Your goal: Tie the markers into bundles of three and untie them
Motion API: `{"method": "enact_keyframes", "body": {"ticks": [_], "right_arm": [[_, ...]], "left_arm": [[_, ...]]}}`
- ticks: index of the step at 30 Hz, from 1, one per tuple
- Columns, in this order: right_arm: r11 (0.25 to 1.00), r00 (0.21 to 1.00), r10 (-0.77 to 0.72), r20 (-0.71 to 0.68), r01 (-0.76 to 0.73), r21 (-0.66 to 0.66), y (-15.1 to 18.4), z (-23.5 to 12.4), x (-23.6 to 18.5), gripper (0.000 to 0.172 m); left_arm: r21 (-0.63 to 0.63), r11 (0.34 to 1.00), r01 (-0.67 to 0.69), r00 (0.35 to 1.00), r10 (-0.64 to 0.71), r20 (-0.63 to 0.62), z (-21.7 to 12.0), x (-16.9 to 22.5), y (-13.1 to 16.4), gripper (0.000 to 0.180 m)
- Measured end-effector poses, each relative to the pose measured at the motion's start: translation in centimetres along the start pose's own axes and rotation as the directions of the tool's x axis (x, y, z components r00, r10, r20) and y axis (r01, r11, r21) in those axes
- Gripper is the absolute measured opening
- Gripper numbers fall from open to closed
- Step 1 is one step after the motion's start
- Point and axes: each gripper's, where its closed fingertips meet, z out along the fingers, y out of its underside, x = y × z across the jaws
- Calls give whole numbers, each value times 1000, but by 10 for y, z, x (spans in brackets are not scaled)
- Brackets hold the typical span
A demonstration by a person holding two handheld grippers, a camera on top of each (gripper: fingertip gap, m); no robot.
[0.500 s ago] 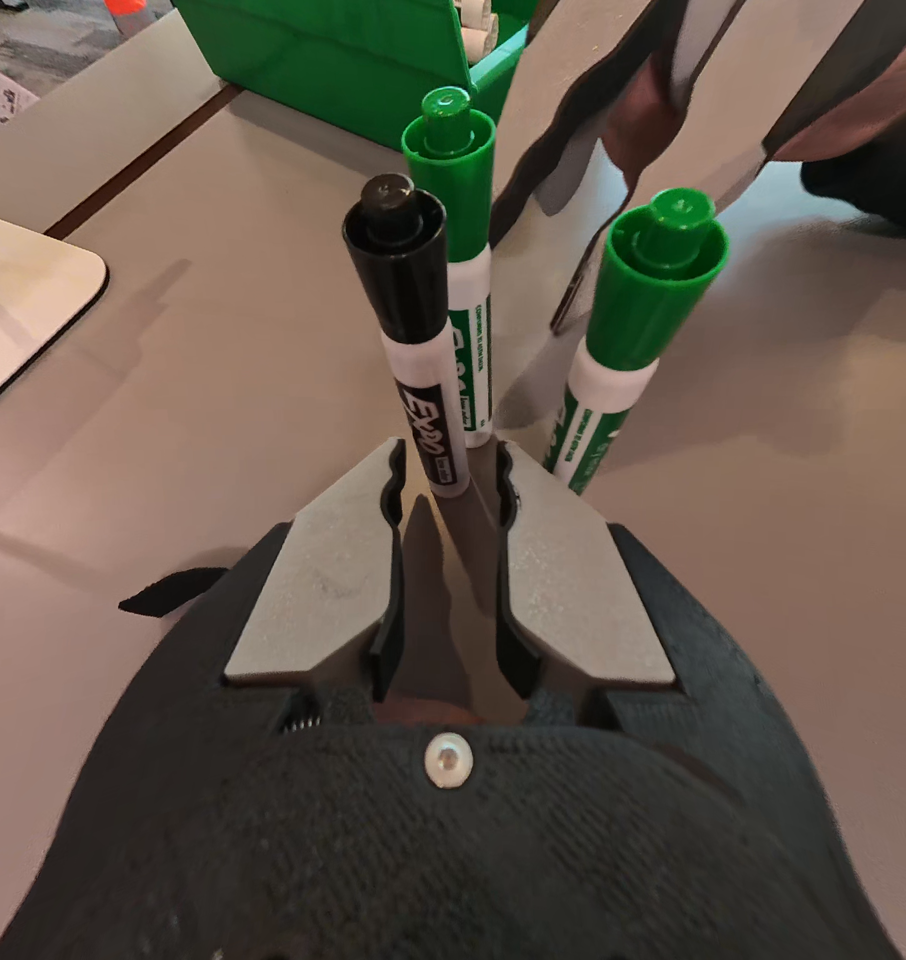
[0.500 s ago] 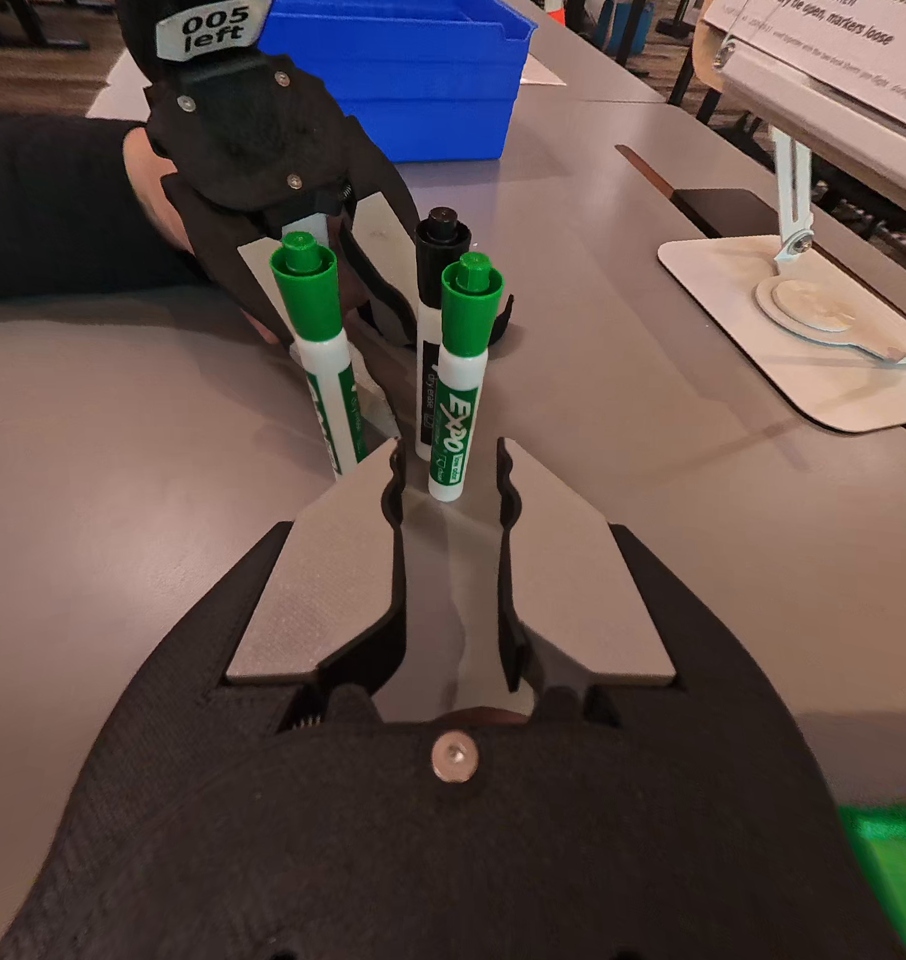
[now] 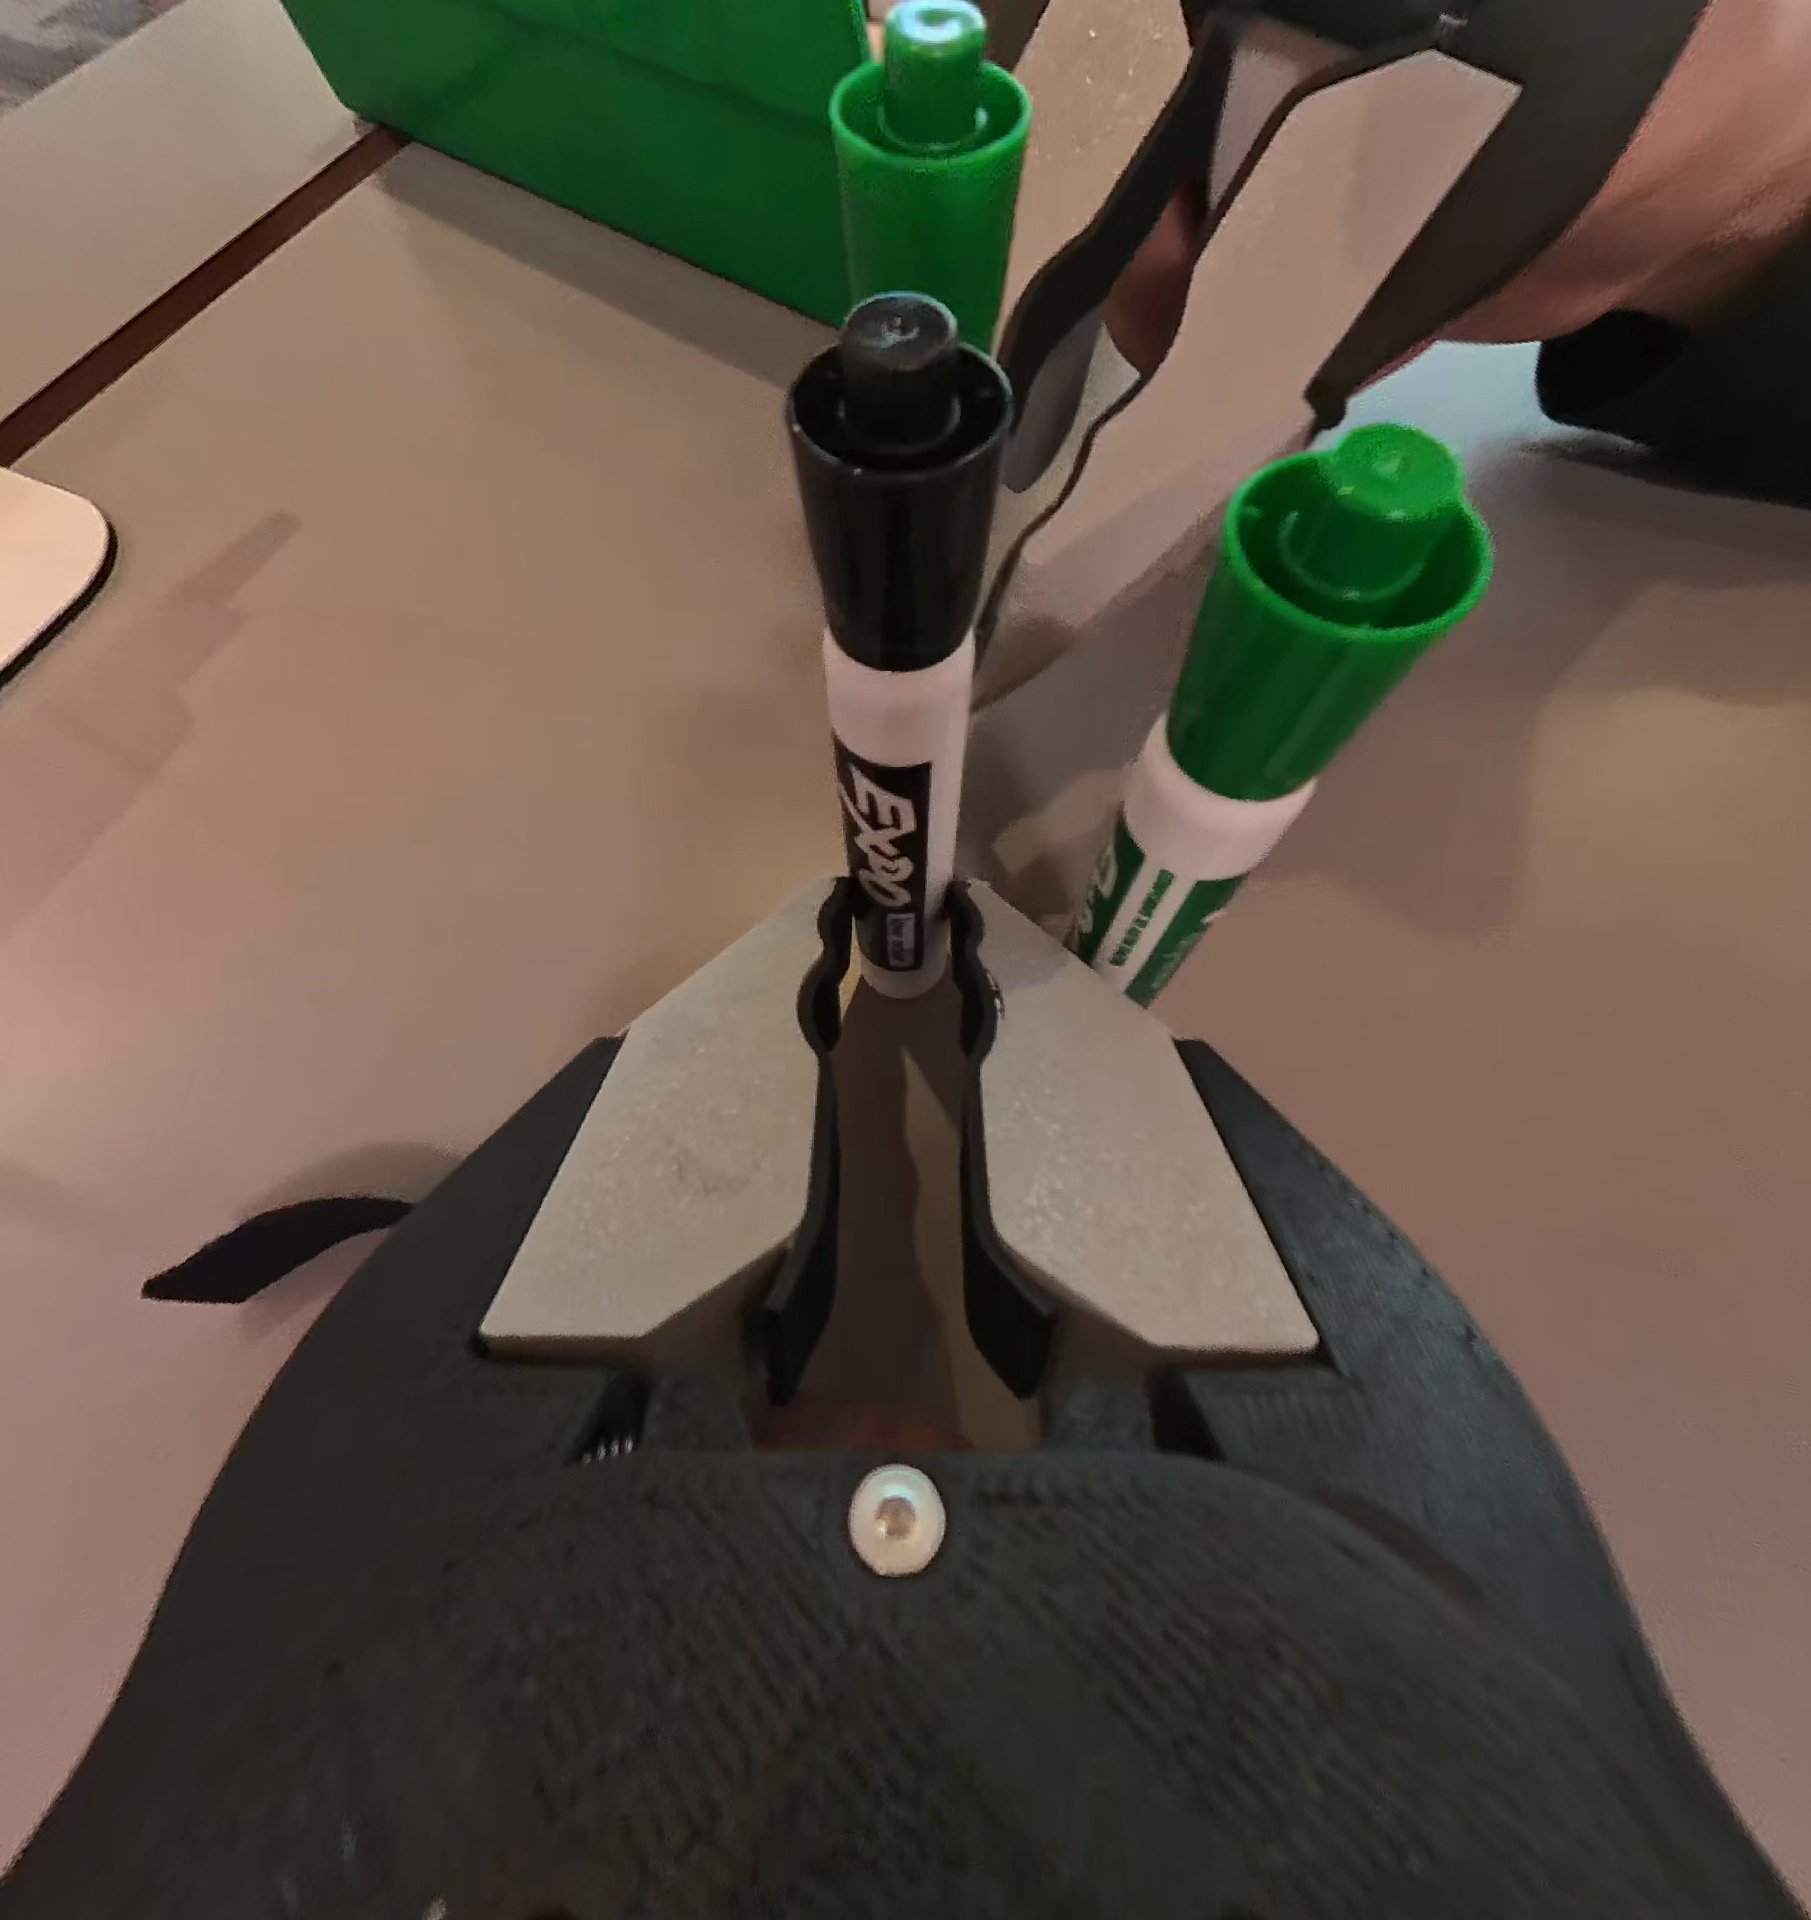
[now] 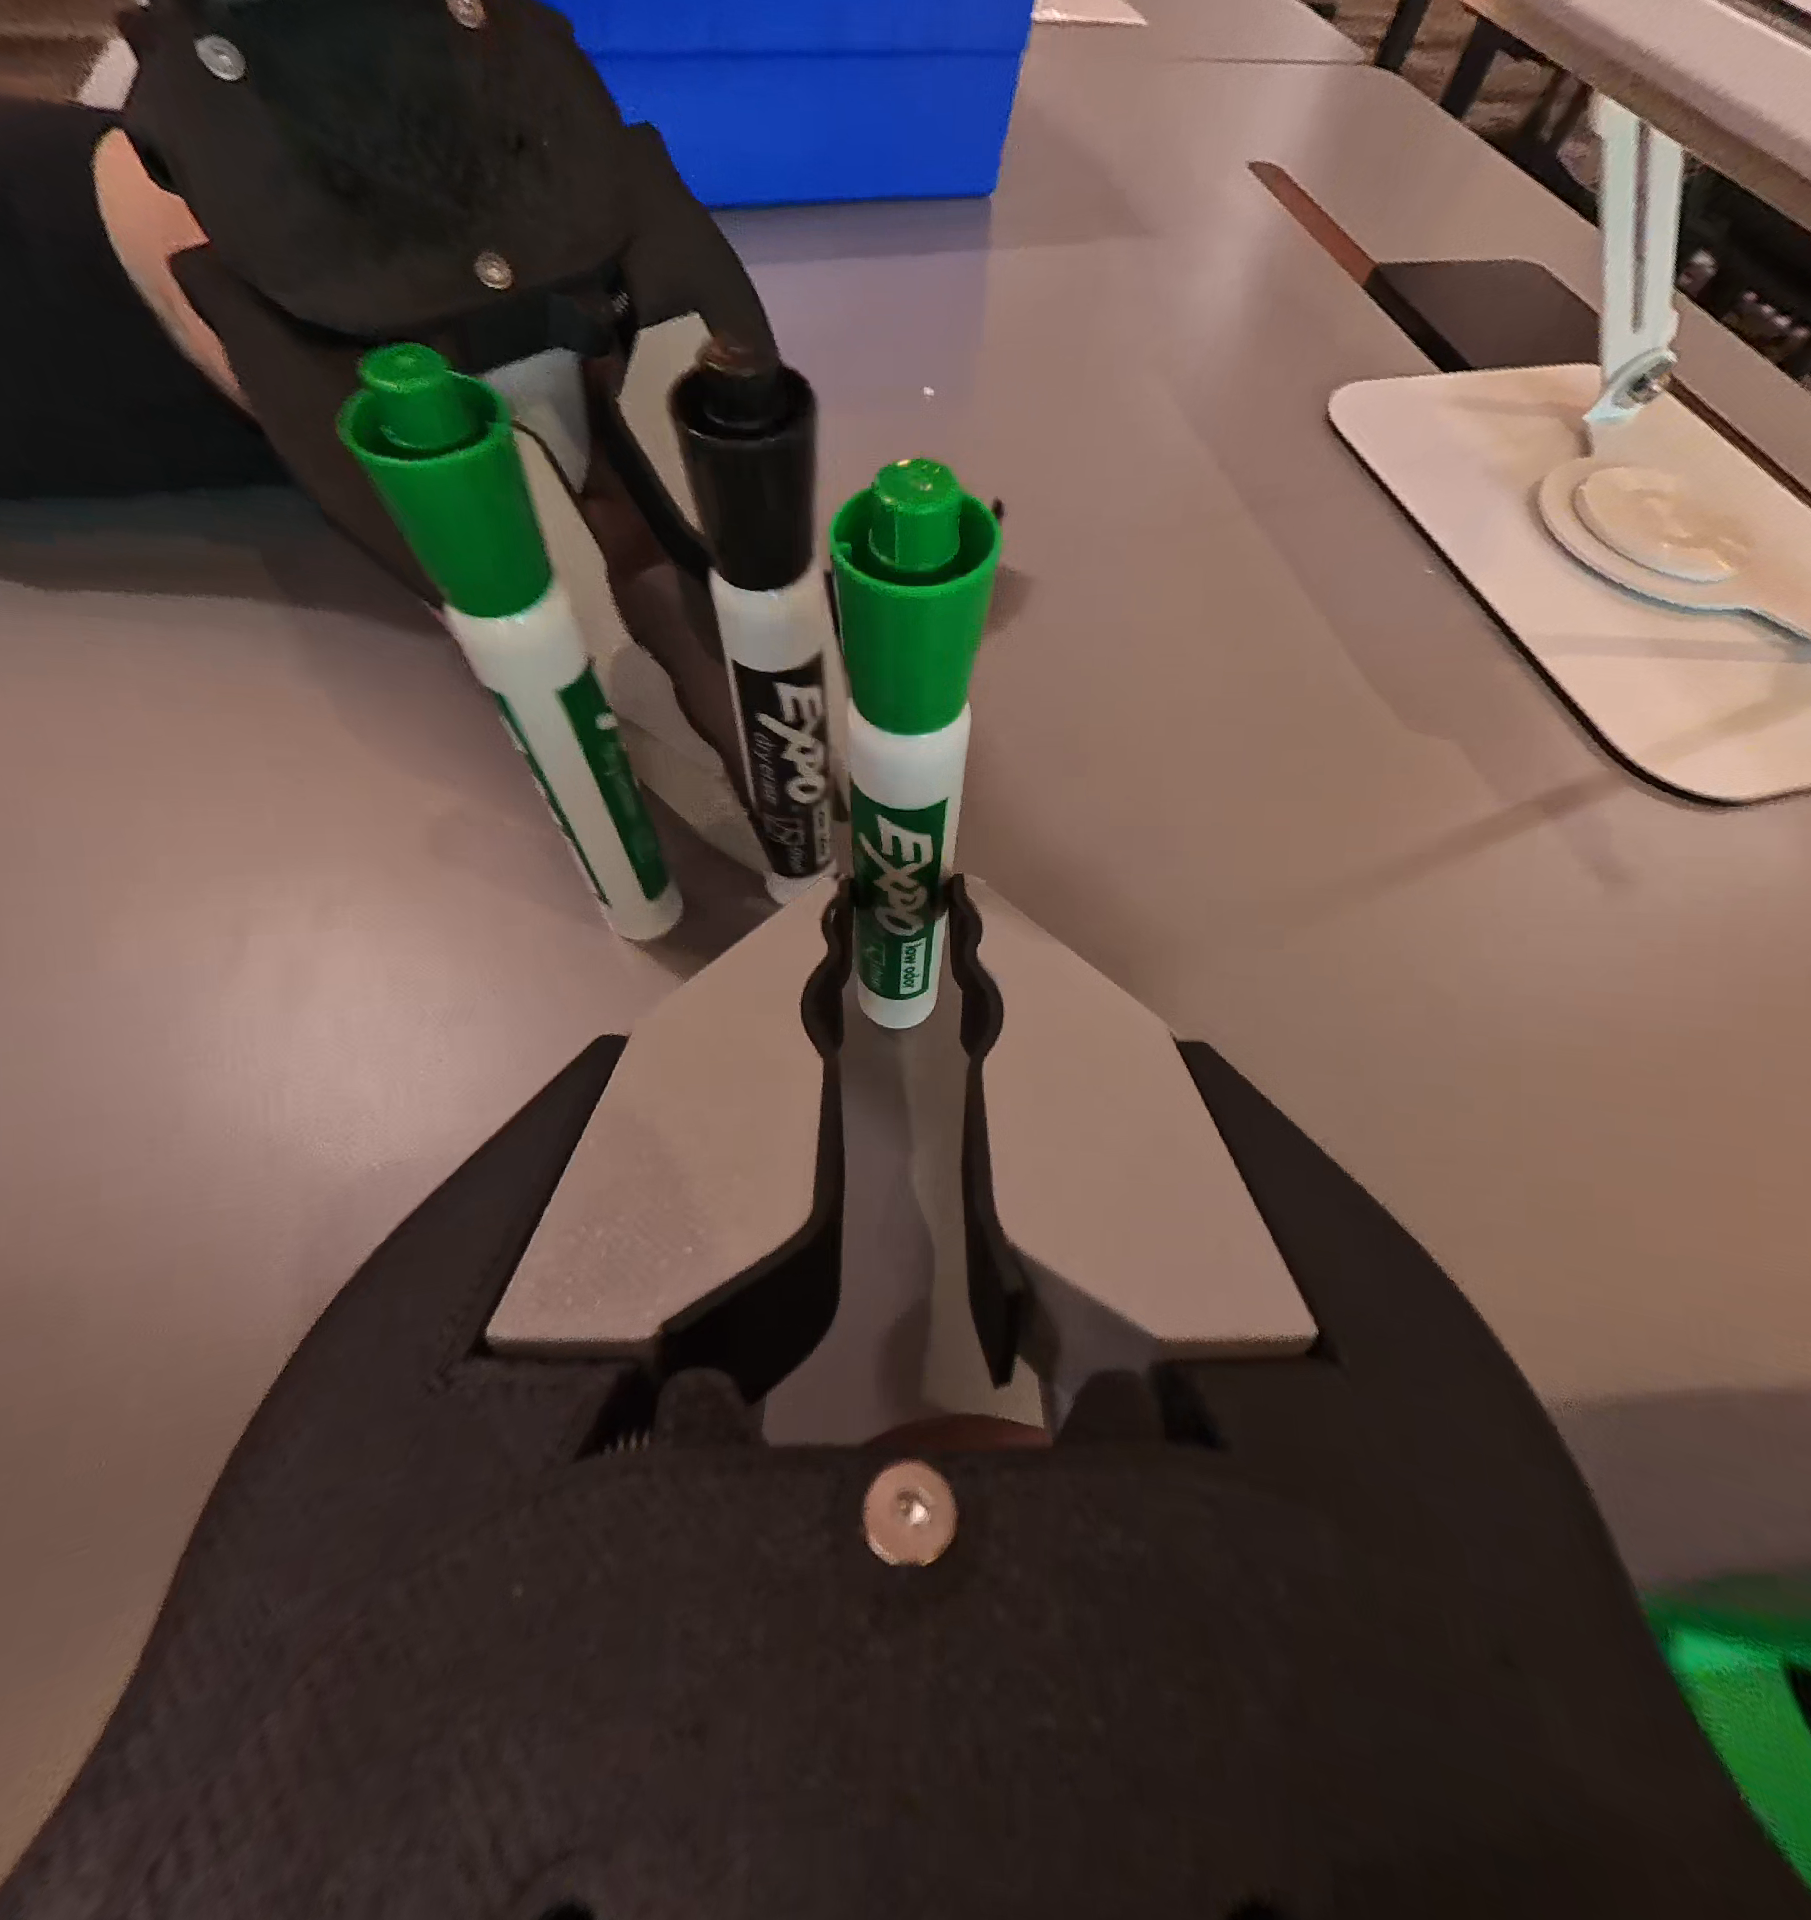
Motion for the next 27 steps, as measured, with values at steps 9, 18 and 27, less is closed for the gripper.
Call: {"method": "enact_keyframes", "body": {"ticks": [9,18,27], "right_arm": [[1000,999,25,-29,-25,-8,10,-9,9,14],[999,1000,14,-23,-15,-40,15,-3,6,15],[998,998,5,55,-1,-70,20,-23,-9,22]], "left_arm": [[-7,1000,17,1000,-17,-15,2,2,0,16],[-9,999,32,999,-32,-20,1,1,1,16],[-43,998,46,999,-47,-15,-1,0,9,27]]}}
